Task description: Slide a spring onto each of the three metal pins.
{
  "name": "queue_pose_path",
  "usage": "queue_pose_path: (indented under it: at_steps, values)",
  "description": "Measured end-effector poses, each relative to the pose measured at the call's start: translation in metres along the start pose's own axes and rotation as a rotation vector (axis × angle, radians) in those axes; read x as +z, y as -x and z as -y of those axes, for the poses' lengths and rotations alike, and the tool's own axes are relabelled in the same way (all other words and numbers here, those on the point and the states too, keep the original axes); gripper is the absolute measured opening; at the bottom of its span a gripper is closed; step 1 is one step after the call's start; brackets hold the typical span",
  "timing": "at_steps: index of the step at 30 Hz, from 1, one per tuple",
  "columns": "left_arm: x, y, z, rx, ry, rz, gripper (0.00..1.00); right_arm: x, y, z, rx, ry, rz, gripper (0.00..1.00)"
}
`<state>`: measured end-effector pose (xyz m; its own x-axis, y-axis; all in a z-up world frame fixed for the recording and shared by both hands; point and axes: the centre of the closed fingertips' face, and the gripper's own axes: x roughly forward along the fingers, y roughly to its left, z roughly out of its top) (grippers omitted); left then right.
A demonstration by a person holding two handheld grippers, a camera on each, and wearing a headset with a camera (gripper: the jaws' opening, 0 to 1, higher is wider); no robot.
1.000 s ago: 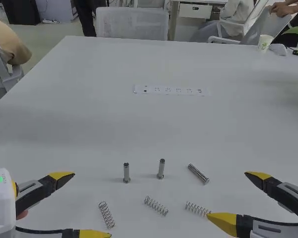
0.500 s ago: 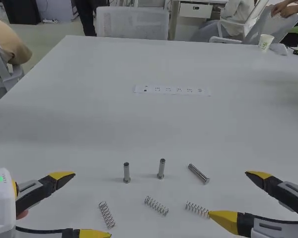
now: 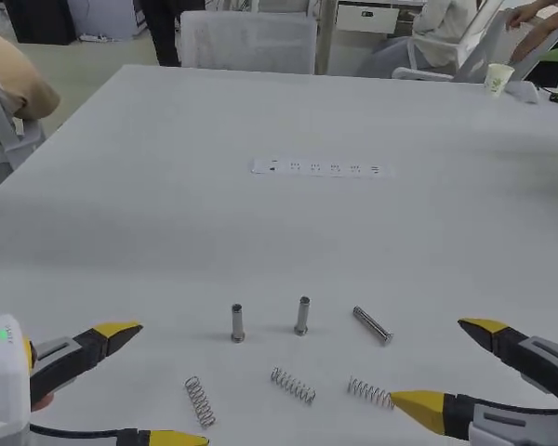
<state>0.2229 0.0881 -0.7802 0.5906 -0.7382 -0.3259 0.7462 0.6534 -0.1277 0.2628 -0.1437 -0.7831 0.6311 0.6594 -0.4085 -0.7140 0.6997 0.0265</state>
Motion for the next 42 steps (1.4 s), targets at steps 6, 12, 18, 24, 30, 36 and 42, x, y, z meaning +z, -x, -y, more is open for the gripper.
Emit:
queue_pose_path:
  at_steps: [6,12,18,24,30,36,42]
  values:
    - [0.000,0.000,0.001,-0.003,0.000,0.000,0.90,-0.001,0.000,0.002,-0.003,0.003,-0.018,0.80]
    - [-0.001,0.000,0.001,-0.003,-0.003,-0.001,0.89,0.001,-0.004,0.005,-0.002,0.011,-0.028,0.79]
    - [-0.001,0.000,0.002,-0.006,-0.004,-0.002,0.89,0.004,-0.011,0.008,0.002,0.044,-0.052,0.78]
    - [-0.002,0.000,0.001,-0.006,-0.001,-0.003,0.89,0.008,-0.021,0.013,0.008,0.057,-0.073,0.77]
    - [-0.002,0.000,0.002,-0.006,-0.003,-0.005,0.89,0.015,-0.033,0.017,0.021,0.071,-0.104,0.74]
    - [-0.002,0.000,0.002,-0.006,-0.003,-0.008,0.89,0.021,-0.043,0.019,0.034,0.086,-0.132,0.71]
    - [-0.002,-0.001,0.002,-0.006,-0.004,-0.011,0.89,0.025,-0.053,0.019,0.045,0.100,-0.162,0.67]
